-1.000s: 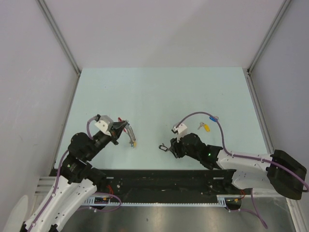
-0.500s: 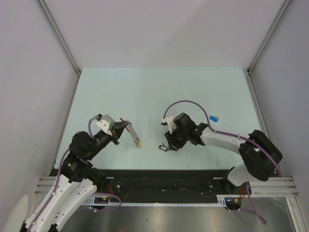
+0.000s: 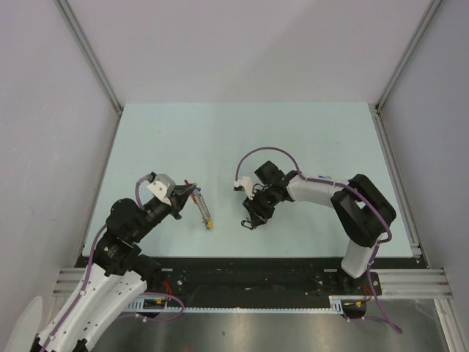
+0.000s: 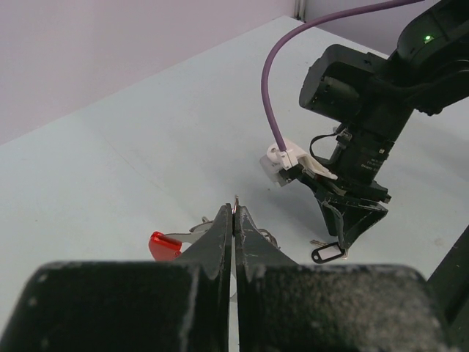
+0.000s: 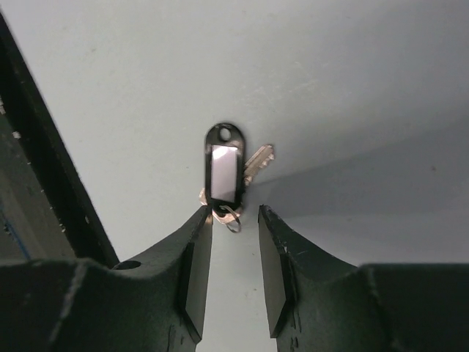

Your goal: Put the keys on the keyring

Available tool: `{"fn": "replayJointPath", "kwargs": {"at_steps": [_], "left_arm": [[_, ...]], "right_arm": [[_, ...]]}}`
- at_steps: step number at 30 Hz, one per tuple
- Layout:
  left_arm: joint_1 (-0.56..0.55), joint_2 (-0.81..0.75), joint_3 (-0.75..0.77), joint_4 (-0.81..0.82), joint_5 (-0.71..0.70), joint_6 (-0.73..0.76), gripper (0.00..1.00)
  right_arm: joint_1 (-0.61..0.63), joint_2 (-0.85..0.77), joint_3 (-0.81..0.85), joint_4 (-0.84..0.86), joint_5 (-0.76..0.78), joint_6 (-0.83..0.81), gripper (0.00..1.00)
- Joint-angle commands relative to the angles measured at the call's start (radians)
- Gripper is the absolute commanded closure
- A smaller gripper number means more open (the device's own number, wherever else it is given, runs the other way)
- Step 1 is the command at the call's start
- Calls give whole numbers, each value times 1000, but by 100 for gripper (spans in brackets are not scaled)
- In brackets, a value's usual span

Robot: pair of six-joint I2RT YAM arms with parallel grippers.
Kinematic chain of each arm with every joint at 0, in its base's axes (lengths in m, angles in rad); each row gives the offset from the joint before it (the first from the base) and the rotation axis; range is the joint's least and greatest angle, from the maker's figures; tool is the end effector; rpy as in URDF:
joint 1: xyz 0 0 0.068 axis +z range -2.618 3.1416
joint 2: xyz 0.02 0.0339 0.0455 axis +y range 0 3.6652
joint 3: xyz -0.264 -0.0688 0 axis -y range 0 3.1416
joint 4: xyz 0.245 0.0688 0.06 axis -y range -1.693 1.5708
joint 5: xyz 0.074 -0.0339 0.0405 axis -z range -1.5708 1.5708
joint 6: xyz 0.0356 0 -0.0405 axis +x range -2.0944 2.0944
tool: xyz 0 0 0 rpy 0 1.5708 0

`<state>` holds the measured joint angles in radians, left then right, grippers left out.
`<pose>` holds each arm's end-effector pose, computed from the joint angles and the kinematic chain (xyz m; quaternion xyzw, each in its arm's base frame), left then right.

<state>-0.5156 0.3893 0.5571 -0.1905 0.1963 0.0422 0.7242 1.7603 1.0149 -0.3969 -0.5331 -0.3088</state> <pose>0.0977 -0.0633 0.3113 0.2618 0.6653 -0.2313 0.6598 0.2381 0.2348 0.1555 -0.5142 0.7920 0.2941 0.1476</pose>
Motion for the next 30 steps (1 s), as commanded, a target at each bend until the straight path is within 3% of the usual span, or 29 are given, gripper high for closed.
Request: {"fn": "replayJointPath", "kwargs": {"at_steps": [1, 5, 9, 14, 19, 25, 30], "left_arm": [[8, 5, 10, 45, 25, -10, 100], [6, 8, 10, 48, 29, -10, 100], [6, 8, 12, 46, 29, -11, 99], [8, 10, 10, 46, 29, -10, 99], [8, 8, 10, 46, 28, -13, 100], [6, -1, 10, 45, 18, -11, 100], [8, -12, 7, 48, 5, -15, 100]], "right_arm": [[-2, 37, 54, -74, -76, -85, 65], [-5, 48, 68, -102, -84, -101, 69], [-5, 47, 70, -115, -82, -104, 87], [0, 12, 70, -129, -47, -86, 99], [38, -90, 60, -108, 69, -33, 100], [107, -258, -74, 125, 218, 89, 100], [175, -344, -240, 517, 369, 186, 100]]}}
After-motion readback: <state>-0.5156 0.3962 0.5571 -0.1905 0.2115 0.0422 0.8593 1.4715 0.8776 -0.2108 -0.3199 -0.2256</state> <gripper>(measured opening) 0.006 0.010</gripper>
